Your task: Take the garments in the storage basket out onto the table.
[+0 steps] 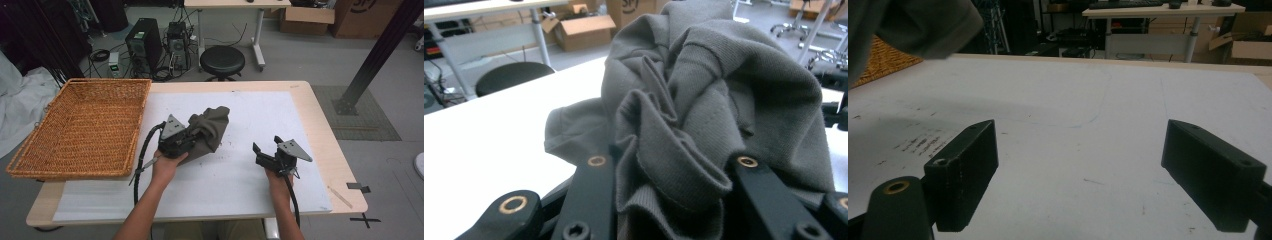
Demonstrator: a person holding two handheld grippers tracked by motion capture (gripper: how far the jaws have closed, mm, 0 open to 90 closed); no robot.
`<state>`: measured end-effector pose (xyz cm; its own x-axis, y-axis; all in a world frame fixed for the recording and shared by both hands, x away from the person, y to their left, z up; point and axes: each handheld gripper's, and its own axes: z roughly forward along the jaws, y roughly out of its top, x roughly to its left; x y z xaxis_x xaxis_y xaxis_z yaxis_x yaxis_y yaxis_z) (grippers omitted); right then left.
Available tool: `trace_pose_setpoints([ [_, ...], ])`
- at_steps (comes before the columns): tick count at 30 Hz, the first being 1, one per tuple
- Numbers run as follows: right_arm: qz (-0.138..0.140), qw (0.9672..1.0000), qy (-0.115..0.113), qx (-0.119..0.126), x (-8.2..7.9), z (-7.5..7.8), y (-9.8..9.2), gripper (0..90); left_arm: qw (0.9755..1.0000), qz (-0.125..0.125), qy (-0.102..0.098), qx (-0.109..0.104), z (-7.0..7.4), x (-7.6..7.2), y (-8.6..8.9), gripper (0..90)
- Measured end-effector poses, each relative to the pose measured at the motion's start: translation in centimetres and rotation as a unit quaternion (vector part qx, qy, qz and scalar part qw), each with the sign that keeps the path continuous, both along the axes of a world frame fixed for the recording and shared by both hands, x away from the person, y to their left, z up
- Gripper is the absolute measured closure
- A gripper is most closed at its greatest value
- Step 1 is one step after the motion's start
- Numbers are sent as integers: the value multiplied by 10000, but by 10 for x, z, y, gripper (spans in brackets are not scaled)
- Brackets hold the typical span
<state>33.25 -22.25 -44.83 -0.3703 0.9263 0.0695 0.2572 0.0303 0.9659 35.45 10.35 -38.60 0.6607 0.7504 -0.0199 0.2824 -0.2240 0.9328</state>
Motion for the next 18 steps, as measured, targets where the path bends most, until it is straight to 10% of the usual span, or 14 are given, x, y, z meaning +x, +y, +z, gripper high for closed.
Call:
trace_pose_setpoints([
  [13, 20, 10000, 10, -17, 0, 0, 0, 148, 9979, 45, 585, 265, -38, 19, -37, 641],
  [18, 32, 10000, 17, -7, 0, 0, 0, 148, 9969, 203, 759, 3, -36, 12, -41, 206],
])
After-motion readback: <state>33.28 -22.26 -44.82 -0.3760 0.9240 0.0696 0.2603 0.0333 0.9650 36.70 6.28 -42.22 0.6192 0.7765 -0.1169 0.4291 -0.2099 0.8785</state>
